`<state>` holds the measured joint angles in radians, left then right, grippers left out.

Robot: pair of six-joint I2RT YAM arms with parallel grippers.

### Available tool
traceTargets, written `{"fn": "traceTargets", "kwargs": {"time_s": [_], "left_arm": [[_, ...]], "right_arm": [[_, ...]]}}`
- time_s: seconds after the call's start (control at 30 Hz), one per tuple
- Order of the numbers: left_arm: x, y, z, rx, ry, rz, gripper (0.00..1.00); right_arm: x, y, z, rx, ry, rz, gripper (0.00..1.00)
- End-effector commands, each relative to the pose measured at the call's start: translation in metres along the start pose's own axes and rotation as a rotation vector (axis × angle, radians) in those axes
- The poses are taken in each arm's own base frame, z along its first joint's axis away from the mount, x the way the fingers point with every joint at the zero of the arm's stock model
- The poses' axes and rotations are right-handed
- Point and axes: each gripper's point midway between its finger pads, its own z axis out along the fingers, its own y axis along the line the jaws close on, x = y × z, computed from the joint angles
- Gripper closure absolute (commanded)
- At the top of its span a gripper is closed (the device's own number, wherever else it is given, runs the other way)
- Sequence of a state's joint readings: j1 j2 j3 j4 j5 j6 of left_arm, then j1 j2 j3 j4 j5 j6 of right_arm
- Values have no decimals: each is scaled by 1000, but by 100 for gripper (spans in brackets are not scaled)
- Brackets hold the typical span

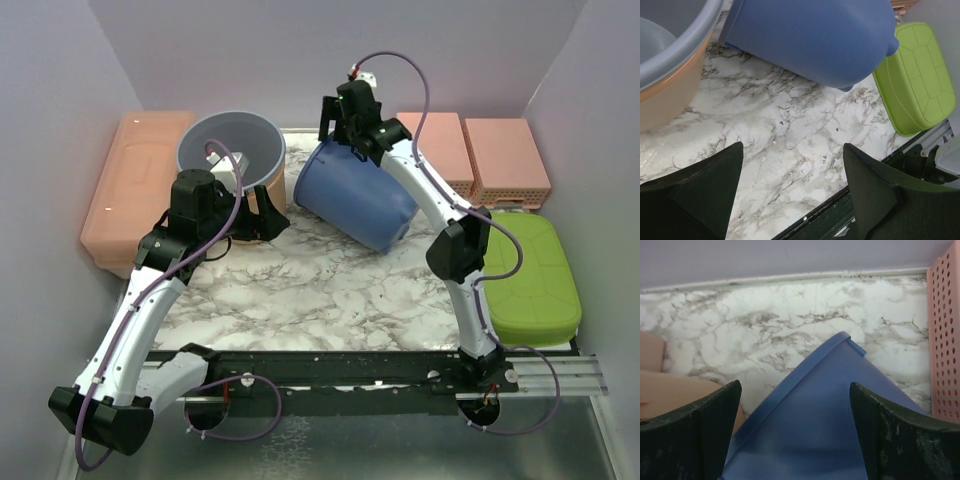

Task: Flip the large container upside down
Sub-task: Adjust the container at the center of the board.

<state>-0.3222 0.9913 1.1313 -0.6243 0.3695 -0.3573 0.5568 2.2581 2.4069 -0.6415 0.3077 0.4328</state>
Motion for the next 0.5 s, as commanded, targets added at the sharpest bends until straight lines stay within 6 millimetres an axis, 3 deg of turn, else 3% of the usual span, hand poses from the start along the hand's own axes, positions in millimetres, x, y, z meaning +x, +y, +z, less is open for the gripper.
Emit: {"fn": "traceTargets", "kwargs": {"time_s": [0.0, 0.13, 0.27, 0.47], "left_arm": [[-5, 0, -3, -11, -9, 26, 19], [-8, 2, -3, -23, -11, 39, 18], [-12, 2, -4, -30, -15, 52, 19], [-11, 3, -3, -25, -9, 69, 18]], "right_arm": [[46, -8, -11, 104, 93, -189, 7], [69, -10, -31, 98, 140, -199, 17], [84, 1, -63, -6, 167, -179, 24], [115, 5, -113, -150, 217, -135, 29]]}}
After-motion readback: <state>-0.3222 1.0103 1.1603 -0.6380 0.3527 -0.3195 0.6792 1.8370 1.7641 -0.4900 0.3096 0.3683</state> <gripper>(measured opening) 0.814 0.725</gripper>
